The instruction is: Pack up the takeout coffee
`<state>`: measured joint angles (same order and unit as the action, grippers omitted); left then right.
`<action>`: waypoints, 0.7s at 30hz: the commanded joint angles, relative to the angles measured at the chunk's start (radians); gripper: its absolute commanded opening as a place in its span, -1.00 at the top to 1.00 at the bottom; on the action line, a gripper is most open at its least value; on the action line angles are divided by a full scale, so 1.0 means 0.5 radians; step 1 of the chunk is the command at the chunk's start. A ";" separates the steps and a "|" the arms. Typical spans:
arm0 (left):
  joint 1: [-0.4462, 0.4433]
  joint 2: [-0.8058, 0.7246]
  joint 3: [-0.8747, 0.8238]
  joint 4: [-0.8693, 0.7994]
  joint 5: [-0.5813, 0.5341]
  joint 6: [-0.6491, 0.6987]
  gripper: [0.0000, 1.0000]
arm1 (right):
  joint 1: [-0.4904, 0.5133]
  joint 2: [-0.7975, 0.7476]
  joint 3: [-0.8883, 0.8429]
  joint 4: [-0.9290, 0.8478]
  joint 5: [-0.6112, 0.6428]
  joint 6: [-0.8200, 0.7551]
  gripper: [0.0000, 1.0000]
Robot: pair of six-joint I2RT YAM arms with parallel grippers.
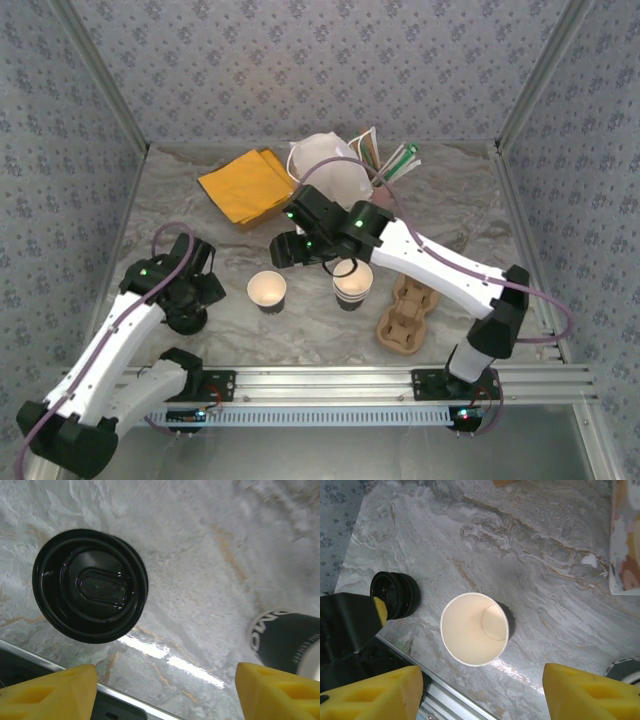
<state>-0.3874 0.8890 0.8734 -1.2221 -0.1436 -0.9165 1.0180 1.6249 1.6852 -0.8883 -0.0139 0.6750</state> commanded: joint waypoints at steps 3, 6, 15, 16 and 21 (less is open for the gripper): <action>0.130 0.118 -0.050 0.076 0.120 0.133 -0.21 | -0.083 -0.229 -0.215 0.102 0.065 -0.044 -0.54; 0.214 0.197 -0.086 0.110 0.116 0.180 -0.12 | -0.117 -0.310 -0.284 0.134 0.053 -0.061 -0.54; 0.373 0.385 -0.130 0.214 0.155 0.203 0.01 | -0.186 -0.407 -0.383 0.144 0.026 -0.076 -0.54; 0.376 0.403 -0.137 0.226 0.155 0.207 0.04 | -0.195 -0.416 -0.390 0.145 0.026 -0.075 -0.54; 0.382 0.464 -0.175 0.278 0.129 0.199 0.11 | -0.219 -0.458 -0.426 0.146 0.019 -0.077 -0.54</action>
<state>-0.2028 1.1145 0.7898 -1.0954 -0.0814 -0.8268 0.9154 1.4353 1.4849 -0.8177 -0.0044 0.6563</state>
